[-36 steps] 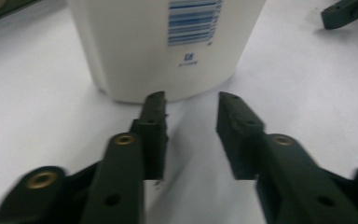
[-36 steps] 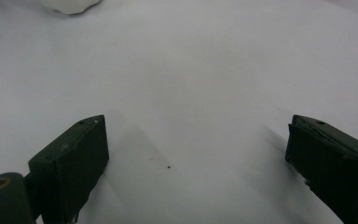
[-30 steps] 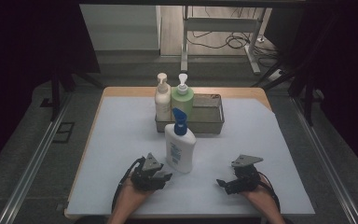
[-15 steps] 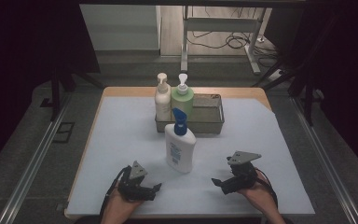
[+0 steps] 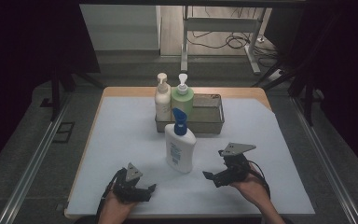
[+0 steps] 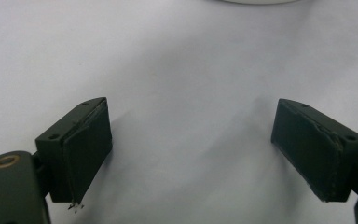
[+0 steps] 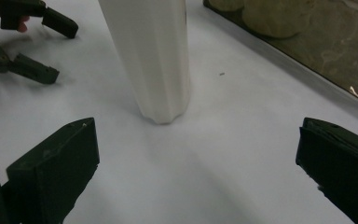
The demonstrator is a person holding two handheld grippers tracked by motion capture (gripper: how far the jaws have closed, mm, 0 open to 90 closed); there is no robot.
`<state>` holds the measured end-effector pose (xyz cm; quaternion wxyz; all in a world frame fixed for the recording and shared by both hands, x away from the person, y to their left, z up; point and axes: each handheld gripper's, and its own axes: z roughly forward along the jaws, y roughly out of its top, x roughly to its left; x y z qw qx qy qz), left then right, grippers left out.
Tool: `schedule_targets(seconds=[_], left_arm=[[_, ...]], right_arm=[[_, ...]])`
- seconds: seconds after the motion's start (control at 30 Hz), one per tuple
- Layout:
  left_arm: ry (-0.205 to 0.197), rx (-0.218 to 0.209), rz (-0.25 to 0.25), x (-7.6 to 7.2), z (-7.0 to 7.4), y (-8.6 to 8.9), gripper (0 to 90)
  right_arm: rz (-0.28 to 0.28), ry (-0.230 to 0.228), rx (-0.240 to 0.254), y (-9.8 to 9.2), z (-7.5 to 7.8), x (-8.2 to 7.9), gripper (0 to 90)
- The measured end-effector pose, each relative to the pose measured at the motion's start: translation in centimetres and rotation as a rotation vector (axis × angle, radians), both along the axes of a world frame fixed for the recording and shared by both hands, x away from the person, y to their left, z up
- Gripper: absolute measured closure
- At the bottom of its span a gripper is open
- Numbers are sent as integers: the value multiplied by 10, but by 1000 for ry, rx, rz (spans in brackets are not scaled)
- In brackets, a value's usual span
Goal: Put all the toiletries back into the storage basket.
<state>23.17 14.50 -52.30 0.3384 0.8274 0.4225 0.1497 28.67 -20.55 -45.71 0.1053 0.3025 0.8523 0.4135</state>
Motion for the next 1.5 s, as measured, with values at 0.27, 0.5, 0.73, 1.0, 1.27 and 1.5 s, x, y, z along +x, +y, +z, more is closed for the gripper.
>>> schedule_targets(seconds=[0.27, 0.5, 0.73, 1.0, 1.27, 1.5], left_arm=[[-8, -3, 2, -1, -1, 0, 119], [-11, -1, 1, -1, -1, 0, 119], [-12, -1, 2, -1, -1, 0, 120], [-12, -1, 2, -1, -1, 0, 120], [-13, -2, 2, -1, -1, 0, 120], [-12, 1, -1, -1, -1, 0, 120]], right_arm=[[16, -6, 4, 16, 12, 6, 0], [41, -12, 16, 32, 21, 11, 3], [54, -27, 16, 48, 31, 16, 9], [66, -33, 38, 64, 38, 23, 17], [46, -56, 30, 79, 42, 32, 91], [46, -63, 29, 91, 41, 37, 163]])
